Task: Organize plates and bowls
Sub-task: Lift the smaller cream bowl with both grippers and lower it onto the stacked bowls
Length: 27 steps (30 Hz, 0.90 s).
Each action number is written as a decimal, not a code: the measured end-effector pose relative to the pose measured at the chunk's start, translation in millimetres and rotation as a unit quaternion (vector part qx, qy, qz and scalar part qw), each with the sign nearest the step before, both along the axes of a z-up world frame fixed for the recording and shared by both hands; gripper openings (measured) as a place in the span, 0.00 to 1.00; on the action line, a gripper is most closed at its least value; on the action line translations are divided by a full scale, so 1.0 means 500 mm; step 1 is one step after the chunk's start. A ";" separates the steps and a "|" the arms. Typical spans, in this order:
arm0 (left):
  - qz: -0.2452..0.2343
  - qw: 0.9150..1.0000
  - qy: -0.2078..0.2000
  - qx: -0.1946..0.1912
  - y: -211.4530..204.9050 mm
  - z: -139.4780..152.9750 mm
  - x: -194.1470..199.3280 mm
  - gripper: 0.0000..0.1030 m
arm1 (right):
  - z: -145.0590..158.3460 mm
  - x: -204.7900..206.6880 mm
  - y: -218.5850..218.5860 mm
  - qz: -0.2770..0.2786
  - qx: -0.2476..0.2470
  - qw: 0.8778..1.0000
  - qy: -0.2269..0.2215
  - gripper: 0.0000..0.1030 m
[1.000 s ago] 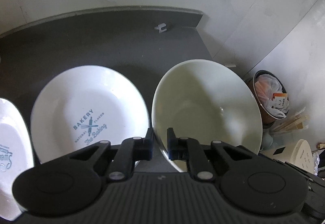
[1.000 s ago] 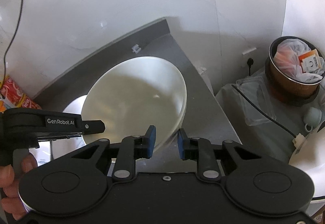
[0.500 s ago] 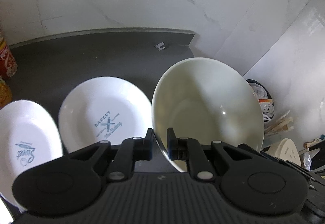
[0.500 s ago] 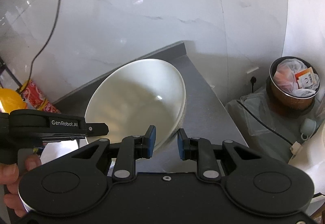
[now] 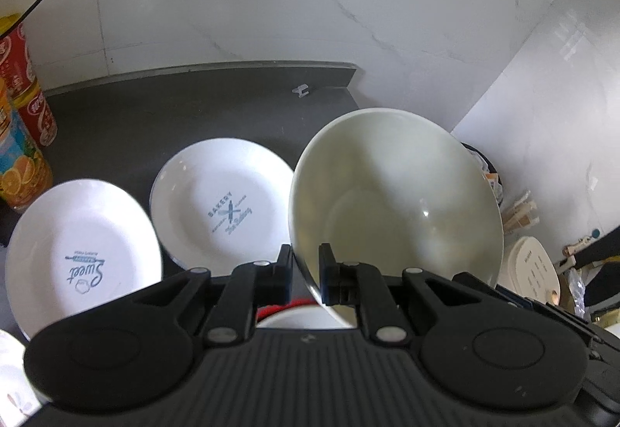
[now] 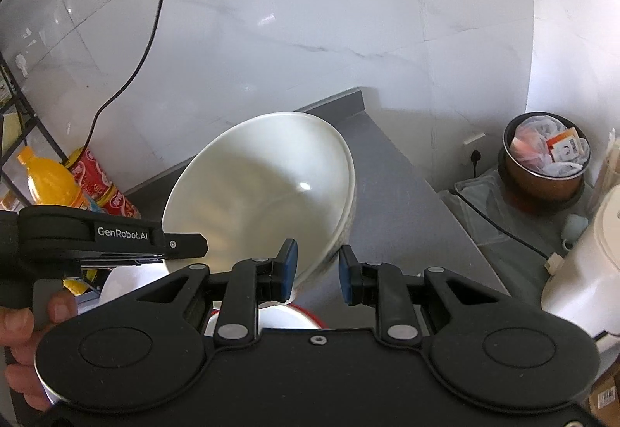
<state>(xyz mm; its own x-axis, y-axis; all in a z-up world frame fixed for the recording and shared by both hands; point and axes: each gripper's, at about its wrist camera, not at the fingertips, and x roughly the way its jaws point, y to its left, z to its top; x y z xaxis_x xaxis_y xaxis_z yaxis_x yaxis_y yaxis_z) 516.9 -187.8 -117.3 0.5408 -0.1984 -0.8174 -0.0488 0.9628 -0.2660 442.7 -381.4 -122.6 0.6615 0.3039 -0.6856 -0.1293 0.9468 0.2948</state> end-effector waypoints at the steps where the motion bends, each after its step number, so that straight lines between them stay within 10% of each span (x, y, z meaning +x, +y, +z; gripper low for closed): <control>1: -0.002 1.000 0.000 -0.001 0.002 0.001 -0.009 0.12 | 0.002 -0.009 0.003 -0.001 -0.001 1.000 0.000 0.22; 27: -0.027 0.998 0.053 -0.003 0.057 -0.060 -0.163 0.12 | -0.036 -0.156 0.074 -0.005 -0.032 0.998 0.045 0.22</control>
